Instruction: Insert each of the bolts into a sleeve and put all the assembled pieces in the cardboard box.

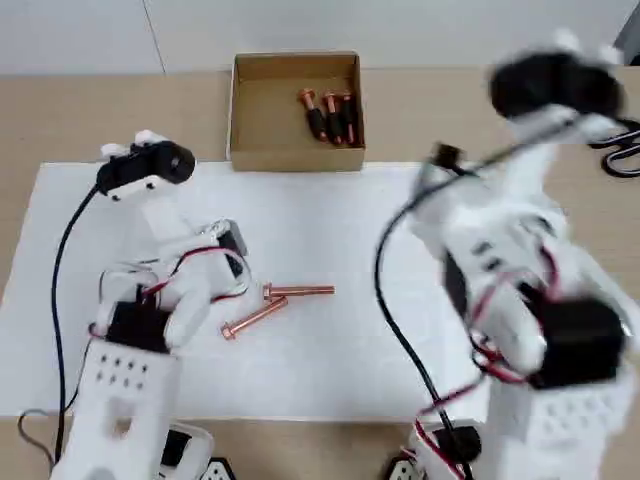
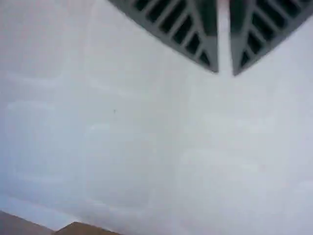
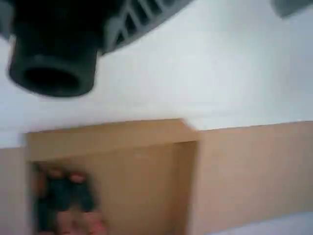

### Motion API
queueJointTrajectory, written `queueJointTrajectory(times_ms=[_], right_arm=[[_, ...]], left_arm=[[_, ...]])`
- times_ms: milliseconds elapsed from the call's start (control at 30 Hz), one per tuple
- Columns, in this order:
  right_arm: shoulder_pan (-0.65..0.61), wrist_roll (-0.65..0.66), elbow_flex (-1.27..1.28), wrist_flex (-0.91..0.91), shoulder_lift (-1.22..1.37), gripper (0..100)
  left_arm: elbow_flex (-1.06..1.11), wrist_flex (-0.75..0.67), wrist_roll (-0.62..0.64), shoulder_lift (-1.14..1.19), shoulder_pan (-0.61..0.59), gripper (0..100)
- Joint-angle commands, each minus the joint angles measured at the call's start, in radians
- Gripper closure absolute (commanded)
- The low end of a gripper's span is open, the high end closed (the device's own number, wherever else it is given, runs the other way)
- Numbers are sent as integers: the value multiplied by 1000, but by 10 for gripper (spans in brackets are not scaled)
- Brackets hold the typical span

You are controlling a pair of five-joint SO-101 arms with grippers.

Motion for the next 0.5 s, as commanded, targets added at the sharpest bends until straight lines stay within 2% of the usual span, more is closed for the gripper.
queueJointTrajectory(times_ms=[0, 200, 300, 467], right_arm=[[104, 103, 158, -25, -177, 995], [205, 221, 585, -225, -526, 995], [211, 288, 835, -305, -727, 995], [209, 310, 1186, -410, -1043, 995]], left_arm=[[-64, -51, 83, 106, 3, 994], [-269, -40, 315, 334, 2, 994], [-380, 54, 420, 451, 5, 994], [-547, 213, 540, 643, -2, 994]])
